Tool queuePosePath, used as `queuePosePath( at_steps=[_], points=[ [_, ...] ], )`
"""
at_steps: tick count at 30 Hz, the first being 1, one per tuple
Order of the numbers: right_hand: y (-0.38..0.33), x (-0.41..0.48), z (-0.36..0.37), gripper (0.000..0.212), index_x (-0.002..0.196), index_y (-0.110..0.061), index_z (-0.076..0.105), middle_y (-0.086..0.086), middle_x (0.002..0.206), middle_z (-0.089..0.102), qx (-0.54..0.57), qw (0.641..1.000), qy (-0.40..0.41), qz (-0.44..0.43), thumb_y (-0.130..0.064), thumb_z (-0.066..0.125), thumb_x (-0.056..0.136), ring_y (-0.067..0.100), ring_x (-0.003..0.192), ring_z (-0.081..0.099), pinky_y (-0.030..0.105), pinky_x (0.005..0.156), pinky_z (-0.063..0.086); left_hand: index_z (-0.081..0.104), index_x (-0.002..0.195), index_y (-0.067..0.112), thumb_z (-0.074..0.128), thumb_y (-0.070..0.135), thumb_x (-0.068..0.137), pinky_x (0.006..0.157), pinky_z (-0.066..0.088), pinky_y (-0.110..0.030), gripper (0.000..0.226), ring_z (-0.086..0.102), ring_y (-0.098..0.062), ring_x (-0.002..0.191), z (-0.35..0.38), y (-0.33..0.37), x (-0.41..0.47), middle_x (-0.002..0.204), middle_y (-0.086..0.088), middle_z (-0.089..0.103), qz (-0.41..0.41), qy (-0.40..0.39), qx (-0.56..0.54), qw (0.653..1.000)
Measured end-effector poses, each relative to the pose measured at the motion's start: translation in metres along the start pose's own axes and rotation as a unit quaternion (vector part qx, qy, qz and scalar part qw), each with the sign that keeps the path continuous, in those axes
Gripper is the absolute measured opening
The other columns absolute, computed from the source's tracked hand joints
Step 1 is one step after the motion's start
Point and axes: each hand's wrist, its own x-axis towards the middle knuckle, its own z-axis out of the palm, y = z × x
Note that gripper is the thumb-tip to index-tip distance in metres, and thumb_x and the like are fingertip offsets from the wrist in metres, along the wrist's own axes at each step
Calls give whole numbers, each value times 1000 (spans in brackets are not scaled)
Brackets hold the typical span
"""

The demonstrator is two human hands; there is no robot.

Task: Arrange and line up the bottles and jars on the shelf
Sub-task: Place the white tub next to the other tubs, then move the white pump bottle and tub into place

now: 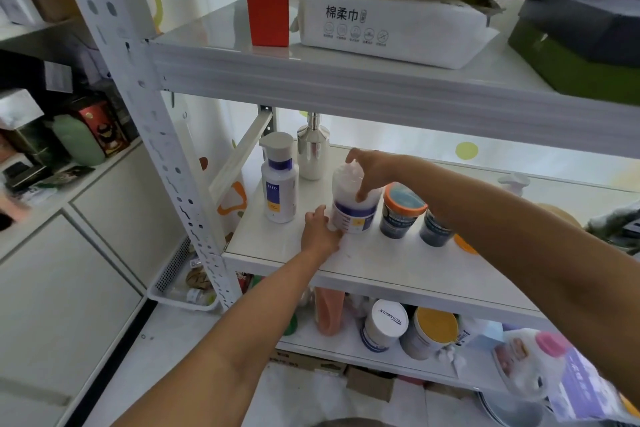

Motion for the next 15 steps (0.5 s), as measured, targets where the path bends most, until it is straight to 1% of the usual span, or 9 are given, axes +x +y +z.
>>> queuePosePath(
  at_steps=[3, 5, 7, 8, 10, 12, 13, 14, 15],
  points=[
    [1, 1, -2, 87, 141, -20, 28, 7, 141, 43, 1, 1000, -9, 1, -17, 81, 72, 29, 126, 44, 40, 100, 46, 37, 142, 12, 66, 16, 86, 72, 60, -34, 63, 57, -32, 108, -3, -4, -1, 133, -13, 41, -11, 15, -60, 998],
    [1, 2, -3, 87, 141, -19, 27, 8, 141, 43, -7, 1000, -17, 1, -18, 81, 72, 30, 126, 44, 40, 99, 46, 45, 137, 10, 66, 16, 87, 70, 60, -32, 54, 61, -30, 103, -6, -9, -1, 129, -13, 46, -18, 36, -64, 997],
    [-3, 4, -5, 86, 142, -18, 27, 8, 143, 41, -21, 999, -29, 1, -25, 80, 74, 30, 128, 42, 40, 102, 44, 54, 129, 8, 66, 17, 87, 71, 60, -33, 44, 64, -28, 96, -11, -15, -3, 124, -12, 54, -19, 67, -69, 995],
    [-6, 5, -7, 85, 143, -18, 29, 7, 144, 39, -31, 999, -28, 1, -32, 78, 75, 29, 130, 41, 41, 104, 42, 59, 124, 7, 66, 19, 87, 75, 60, -36, 40, 65, -28, 95, -15, -19, -4, 120, -11, 59, -22, 87, -72, 993],
    [-16, 9, -12, 85, 143, -17, 33, 7, 145, 38, -50, 998, 18, -13, -51, 72, 75, 28, 132, 40, 42, 108, 38, 65, 111, 6, 68, 24, 85, 82, 58, -41, 31, 65, -27, 94, -24, -29, -5, 111, -10, 66, -39, 136, -69, 987],
    [-34, 13, -18, 84, 141, -17, 40, 6, 143, 42, -41, 993, 97, -54, -60, 67, 74, 26, 130, 43, 41, 108, 37, 65, 98, 9, 69, 28, 84, 81, 58, -43, 24, 66, -28, 89, -36, -39, -5, 103, -10, 68, -68, 184, -72, 978],
    [-46, 15, -21, 82, 139, -17, 43, 5, 140, 47, -27, 988, 131, -82, -61, 67, 74, 24, 127, 46, 39, 106, 39, 62, 97, 10, 68, 30, 83, 79, 58, -44, 25, 67, -29, 86, -42, -43, -5, 103, -10, 67, -88, 203, -77, 972],
    [-58, 16, -23, 79, 137, -17, 46, 4, 136, 51, -12, 983, 151, -107, -60, 67, 74, 23, 124, 49, 37, 104, 41, 57, 101, 10, 68, 31, 83, 79, 58, -44, 29, 67, -30, 86, -49, -46, -5, 106, -11, 66, -112, 216, -85, 966],
    [-70, 18, -24, 76, 135, -17, 47, 3, 133, 54, 4, 979, 159, -125, -59, 67, 75, 22, 121, 51, 36, 102, 42, 53, 109, 10, 68, 33, 83, 80, 58, -45, 38, 67, -32, 89, -56, -48, -5, 111, -12, 64, -132, 225, -90, 961]
  ],
)
